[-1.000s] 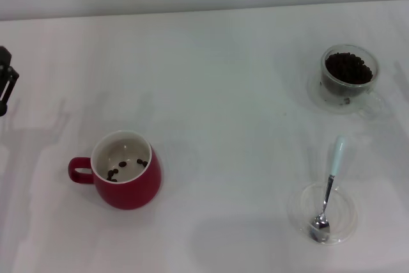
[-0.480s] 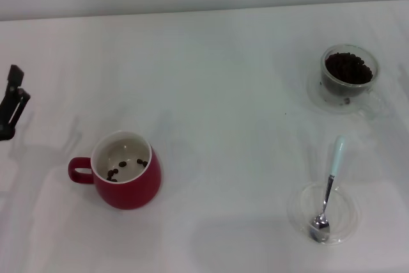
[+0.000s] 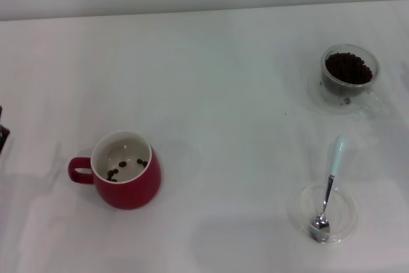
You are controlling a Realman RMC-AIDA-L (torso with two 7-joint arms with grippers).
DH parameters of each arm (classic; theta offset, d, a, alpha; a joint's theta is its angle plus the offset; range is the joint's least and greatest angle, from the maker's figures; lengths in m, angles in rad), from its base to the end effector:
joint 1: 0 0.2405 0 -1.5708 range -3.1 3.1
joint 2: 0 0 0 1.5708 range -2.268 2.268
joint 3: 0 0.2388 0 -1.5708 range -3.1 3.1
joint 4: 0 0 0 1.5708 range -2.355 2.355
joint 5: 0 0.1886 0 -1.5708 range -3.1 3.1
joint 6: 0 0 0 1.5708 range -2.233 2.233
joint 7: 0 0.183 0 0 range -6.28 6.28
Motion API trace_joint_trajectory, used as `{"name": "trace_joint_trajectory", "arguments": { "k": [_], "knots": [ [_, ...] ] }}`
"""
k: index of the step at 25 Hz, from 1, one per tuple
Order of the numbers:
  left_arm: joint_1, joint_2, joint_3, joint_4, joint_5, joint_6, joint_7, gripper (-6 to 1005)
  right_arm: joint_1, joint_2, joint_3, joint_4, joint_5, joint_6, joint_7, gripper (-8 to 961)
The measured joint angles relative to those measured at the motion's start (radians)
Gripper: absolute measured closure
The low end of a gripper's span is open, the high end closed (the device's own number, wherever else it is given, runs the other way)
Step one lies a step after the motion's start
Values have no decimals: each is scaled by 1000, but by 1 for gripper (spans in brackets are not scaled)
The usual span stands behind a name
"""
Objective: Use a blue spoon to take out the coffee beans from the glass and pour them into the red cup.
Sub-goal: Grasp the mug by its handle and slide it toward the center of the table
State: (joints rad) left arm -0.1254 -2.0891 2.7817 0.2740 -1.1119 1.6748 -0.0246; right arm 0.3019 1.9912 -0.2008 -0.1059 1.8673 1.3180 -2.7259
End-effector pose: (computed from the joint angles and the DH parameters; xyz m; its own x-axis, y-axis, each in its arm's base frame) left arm -0.2746 0.2324 0.0016 0.6451 -0.2776 0.7119 0.6850 -0.2027 -0.6997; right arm 0.3686 0.3046 0.0875 0.7316 0.0498 -0.6799 -0.6798 -0.0225 -0.7331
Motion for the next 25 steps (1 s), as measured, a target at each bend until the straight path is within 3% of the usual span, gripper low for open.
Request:
{"name": "trace_joint_trajectory", "arguments": {
  "k": [6,14,25],
  "knots": [
    [49,0,62,9,3,-35,0,111,-1,-2,5,-16,2,-11,0,238],
    [103,-2,64,24,42,-120,-1,112,6,-2,6,-26,1,-46,0,238],
    [111,-2,64,58,115,-277,-3,112,9,5,0,-29,-3,-50,-1,238]
  ]
}}
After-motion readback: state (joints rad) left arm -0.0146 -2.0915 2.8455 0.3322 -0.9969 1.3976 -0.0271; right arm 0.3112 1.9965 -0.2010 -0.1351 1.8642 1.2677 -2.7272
